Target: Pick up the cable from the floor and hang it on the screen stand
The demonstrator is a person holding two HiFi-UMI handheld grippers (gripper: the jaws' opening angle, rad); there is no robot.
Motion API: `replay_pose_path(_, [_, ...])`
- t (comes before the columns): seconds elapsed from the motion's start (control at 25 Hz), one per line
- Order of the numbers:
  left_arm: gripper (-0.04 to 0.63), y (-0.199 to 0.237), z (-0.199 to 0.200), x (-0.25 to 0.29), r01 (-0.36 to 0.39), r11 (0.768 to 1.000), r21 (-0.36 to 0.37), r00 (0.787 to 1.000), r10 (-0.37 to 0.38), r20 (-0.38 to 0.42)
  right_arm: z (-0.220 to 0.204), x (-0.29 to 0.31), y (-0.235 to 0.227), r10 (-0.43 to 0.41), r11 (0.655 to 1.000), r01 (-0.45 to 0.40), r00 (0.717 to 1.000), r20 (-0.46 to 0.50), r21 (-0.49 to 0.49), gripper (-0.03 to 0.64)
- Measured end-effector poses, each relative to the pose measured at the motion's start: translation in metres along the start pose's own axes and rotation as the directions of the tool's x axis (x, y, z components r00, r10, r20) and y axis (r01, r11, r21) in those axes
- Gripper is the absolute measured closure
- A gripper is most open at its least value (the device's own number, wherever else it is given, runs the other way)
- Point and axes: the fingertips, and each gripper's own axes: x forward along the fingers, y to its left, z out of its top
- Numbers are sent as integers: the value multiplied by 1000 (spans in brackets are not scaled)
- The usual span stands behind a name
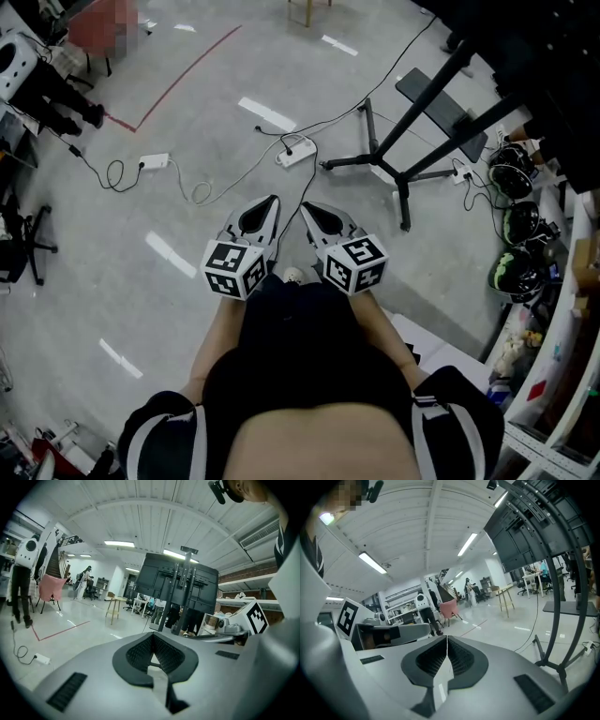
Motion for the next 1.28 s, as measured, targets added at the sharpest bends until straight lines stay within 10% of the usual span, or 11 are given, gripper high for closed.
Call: replay_pose_path(1.28, [589, 87, 17, 68, -88, 994, -63, 996, 87, -20, 26, 90, -69, 26, 999, -23, 998, -61, 42, 592])
